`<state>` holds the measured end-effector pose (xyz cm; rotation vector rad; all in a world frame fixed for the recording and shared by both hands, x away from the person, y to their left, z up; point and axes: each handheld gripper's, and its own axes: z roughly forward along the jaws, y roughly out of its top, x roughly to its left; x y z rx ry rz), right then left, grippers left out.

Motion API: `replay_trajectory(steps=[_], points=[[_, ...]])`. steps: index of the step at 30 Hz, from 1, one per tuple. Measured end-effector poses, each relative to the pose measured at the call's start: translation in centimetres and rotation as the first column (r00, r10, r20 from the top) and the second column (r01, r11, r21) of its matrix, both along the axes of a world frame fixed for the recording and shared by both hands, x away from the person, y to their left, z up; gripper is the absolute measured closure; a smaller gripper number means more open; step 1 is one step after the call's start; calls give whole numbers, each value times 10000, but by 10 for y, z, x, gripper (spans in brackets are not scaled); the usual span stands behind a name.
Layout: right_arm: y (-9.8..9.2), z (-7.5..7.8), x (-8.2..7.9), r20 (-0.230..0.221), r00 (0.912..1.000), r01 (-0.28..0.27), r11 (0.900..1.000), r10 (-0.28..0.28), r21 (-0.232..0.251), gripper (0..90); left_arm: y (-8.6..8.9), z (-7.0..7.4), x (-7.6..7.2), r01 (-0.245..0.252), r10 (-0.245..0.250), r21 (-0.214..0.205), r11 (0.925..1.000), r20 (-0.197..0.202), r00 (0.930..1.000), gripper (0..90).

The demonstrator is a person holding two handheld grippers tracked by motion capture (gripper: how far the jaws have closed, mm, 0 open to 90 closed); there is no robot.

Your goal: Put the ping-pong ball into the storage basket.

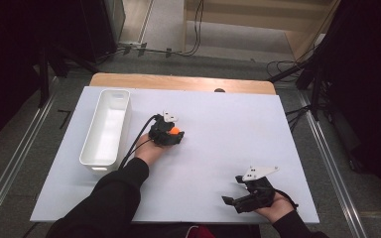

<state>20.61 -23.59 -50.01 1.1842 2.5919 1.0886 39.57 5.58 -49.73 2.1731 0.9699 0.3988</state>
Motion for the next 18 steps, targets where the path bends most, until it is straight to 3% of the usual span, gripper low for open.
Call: replay_trajectory(steps=[11, 18], points=[[0, 0, 0, 10, 10000, -4, 10000, 4, -25, 98, 3, 16, -6, 187, -184, -347, 9992, 83, 9998, 500], [0, 0, 1, 9, 10000, -29, 10000, 29, -70, 98, 8, 24, -5, -17, 32, -617, 9981, 243, 9997, 500]])
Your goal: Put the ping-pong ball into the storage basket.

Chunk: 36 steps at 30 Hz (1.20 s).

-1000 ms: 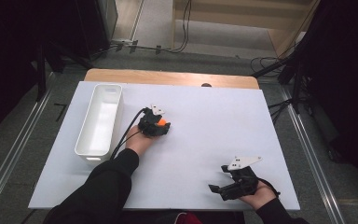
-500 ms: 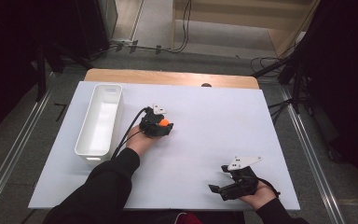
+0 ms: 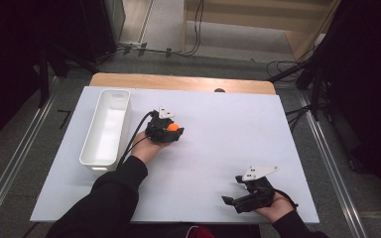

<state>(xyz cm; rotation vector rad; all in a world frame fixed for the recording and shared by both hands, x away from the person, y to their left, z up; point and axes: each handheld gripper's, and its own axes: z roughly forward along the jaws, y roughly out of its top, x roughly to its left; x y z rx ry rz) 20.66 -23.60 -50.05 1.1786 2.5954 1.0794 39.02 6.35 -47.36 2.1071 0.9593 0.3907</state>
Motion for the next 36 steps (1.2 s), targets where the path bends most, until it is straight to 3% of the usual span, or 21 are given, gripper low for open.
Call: replay_trajectory(steps=[13, 18, 30, 36], points=[[0, 0, 0, -2, 10000, -7, 10000, 7, -29, 98, 2, 22, -3, 68, -67, -82, 9999, 108, 9999, 500], [0, 0, 0, -20, 10000, -6, 10000, 6, -32, 98, 3, 28, -4, 149, -147, 147, 9998, -137, 9998, 500], [0, -1, 0, 5, 10000, -7, 10000, 7, -37, 98, 4, 42, -7, 447, -428, 242, 9987, -719, 9965, 500], [1, -1, 0, -19, 10000, -22, 10000, 22, -36, 98, 7, 48, -7, 494, -487, 63, 9988, -838, 9953, 500]])
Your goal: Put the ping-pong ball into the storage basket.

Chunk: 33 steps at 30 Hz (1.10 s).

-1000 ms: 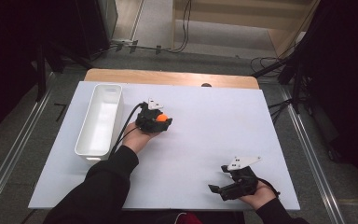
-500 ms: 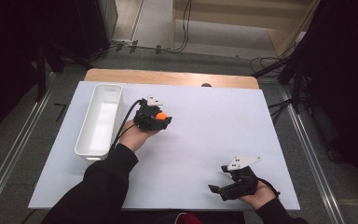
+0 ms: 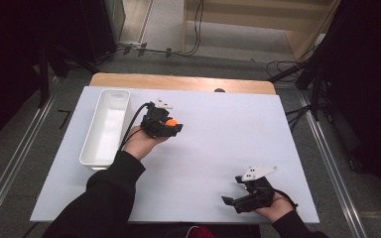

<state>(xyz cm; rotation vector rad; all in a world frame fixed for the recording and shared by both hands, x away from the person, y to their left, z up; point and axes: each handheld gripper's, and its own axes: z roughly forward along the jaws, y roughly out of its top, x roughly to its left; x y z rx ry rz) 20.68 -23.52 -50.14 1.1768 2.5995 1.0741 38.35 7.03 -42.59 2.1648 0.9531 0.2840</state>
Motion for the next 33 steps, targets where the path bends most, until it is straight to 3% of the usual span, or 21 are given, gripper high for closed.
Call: replay_trajectory(steps=[16, 21, 30, 33], points=[[0, 0, 0, -11, 10000, -2, 10000, 2, 30, 98, 6, 11, -1, 160, -159, 123, 9998, -111, 9998, 500], [-1, 0, 0, -12, 10000, -2, 10000, 2, 16, 98, 8, 13, -1, 373, -390, -384, 9986, -466, 9981, 500], [-1, 1, 0, 2, 10000, 36, 10000, -36, 33, 98, 12, 18, -2, 398, -398, -13, 9992, -327, 9987, 500], [-1, 1, 0, 10, 10000, 18, 10000, -18, 10, 98, 14, 21, -2, 488, -497, -205, 9986, -461, 9977, 500]])
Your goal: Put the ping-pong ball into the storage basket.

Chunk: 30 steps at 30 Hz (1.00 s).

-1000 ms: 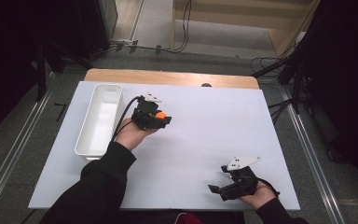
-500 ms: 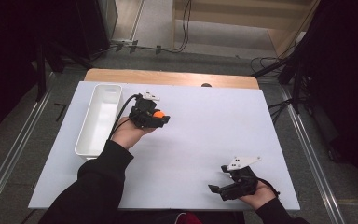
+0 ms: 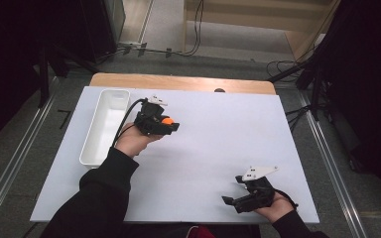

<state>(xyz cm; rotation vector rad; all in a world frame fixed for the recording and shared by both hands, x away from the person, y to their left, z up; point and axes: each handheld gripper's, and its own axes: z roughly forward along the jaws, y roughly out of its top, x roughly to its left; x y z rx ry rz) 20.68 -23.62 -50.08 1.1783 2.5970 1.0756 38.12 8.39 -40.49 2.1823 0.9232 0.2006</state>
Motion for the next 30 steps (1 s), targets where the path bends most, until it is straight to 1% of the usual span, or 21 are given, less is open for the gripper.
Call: replay_trajectory(steps=[3, 9, 11, 14, 17, 23, 26, 30], points=[[0, 0, 0, -3, 10000, 2, 10000, -2, 0, 98, 1, 2, -1, 65, -65, -51, 10000, 31, 10000, 499], [0, 0, 0, 5, 10000, 13, 10000, -13, 2, 98, 4, 5, -1, 24, -25, 73, 10000, 107, 9999, 500], [0, 0, 0, 21, 10000, 4, 10000, -4, -4, 98, 5, 6, -1, 16, -16, 70, 10000, 108, 9999, 500], [0, 0, 0, 30, 10000, -11, 10000, 11, 5, 98, 8, 7, 0, 7, -6, -47, 10000, 73, 10000, 500], [0, 0, 0, 28, 10000, -6, 10000, 6, -6, 98, 10, 8, 0, 0, 0, 2, 10000, 62, 10000, 499], [0, 0, 0, 24, 10000, 4, 10000, -4, -5, 98, 14, 9, 1, -204, 205, -8, 9998, 175, 9996, 499], [0, 0, 0, 32, 10000, -8, 10000, 8, -17, 98, 17, 10, 1, -227, 226, 21, 9997, 199, 9995, 499], [1, 0, 0, 26, 10000, -17, 10000, 17, 4, 98, 21, 11, 2, -173, 173, 41, 9998, 122, 9998, 499]])
